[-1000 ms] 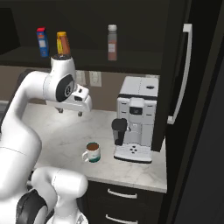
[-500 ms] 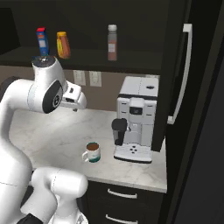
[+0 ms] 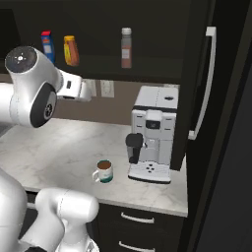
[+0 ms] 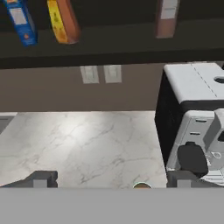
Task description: Pick the cinnamon and honey bottle from the cabinet and place them next to the mug.
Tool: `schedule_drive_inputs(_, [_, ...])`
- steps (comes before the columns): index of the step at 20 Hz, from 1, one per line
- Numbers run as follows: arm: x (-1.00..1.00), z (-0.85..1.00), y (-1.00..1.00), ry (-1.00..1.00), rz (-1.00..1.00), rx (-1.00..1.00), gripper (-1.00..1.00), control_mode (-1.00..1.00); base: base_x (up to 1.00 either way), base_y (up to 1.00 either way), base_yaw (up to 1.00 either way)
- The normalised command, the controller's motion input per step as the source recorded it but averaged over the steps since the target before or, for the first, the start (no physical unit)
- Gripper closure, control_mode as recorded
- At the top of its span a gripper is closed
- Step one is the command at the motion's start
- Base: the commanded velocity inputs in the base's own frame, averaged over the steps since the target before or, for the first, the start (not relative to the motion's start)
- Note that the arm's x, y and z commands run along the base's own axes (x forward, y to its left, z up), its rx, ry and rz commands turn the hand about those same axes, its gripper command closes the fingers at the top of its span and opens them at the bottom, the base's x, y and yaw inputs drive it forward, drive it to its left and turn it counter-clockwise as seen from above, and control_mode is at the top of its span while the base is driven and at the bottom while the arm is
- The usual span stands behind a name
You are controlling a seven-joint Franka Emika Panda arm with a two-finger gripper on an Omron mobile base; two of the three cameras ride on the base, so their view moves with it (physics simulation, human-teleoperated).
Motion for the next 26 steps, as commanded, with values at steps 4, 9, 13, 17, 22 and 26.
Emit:
schedule_drive_inputs(4, [-0.02, 1.00, 0.00, -0.27, 0.00, 0.00, -1.00, -1.00, 0.00, 0.00, 0.00])
schedule_drive_inputs(9, [0.02, 0.88, 0.20, -0.22, 0.00, 0.00, -1.00, -1.00, 0.00, 0.00, 0.00])
schedule_drive_inputs(13, [0.45, 0.16, 0.40, -0.01, 0.03, 0.00, -1.00, -1.00, 0.00, 0.00, 0.00])
schedule_drive_inputs(17, [0.66, 0.00, 0.28, 0.00, 0.00, -0.01, -1.00, -1.00, 0.00, 0.00, 0.00])
schedule_drive_inputs(22, [0.04, 0.00, 0.27, 0.00, 0.00, 0.00, -1.00, -1.00, 0.00, 0.00, 0.00])
schedule_drive_inputs(26, [0.01, -0.01, 0.45, 0.00, 0.05, 0.00, -1.00, -1.00, 0.00, 0.00, 0.00])
